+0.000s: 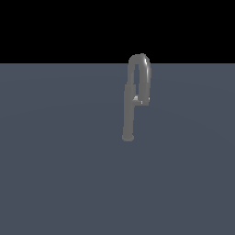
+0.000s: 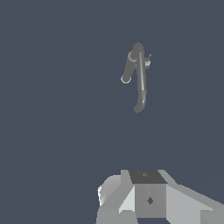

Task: Turn on the faucet by rotating a designated handle.

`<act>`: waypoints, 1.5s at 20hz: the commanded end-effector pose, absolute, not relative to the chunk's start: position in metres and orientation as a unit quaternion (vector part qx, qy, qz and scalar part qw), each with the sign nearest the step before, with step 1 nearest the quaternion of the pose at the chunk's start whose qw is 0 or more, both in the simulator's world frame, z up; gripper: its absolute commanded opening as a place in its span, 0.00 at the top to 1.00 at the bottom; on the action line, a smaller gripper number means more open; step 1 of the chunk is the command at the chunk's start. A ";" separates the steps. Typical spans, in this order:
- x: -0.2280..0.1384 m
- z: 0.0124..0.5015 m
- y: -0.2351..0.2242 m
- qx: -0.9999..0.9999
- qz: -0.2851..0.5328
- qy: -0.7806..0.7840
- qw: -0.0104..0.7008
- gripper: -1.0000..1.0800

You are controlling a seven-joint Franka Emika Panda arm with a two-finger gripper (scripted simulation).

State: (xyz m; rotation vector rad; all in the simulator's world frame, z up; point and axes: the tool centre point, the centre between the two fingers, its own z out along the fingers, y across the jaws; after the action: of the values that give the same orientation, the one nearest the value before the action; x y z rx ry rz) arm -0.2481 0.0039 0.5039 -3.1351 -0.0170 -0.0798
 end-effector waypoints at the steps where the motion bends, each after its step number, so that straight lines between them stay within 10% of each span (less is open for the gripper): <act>1: -0.248 0.504 0.004 -1.000 -0.025 -0.005 0.003 1.00; 30: -0.147 0.488 -0.010 -0.978 0.111 0.123 0.127 1.00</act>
State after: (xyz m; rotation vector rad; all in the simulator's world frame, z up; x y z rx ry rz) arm -0.1549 -0.0077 0.4908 -2.8750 0.3278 0.2930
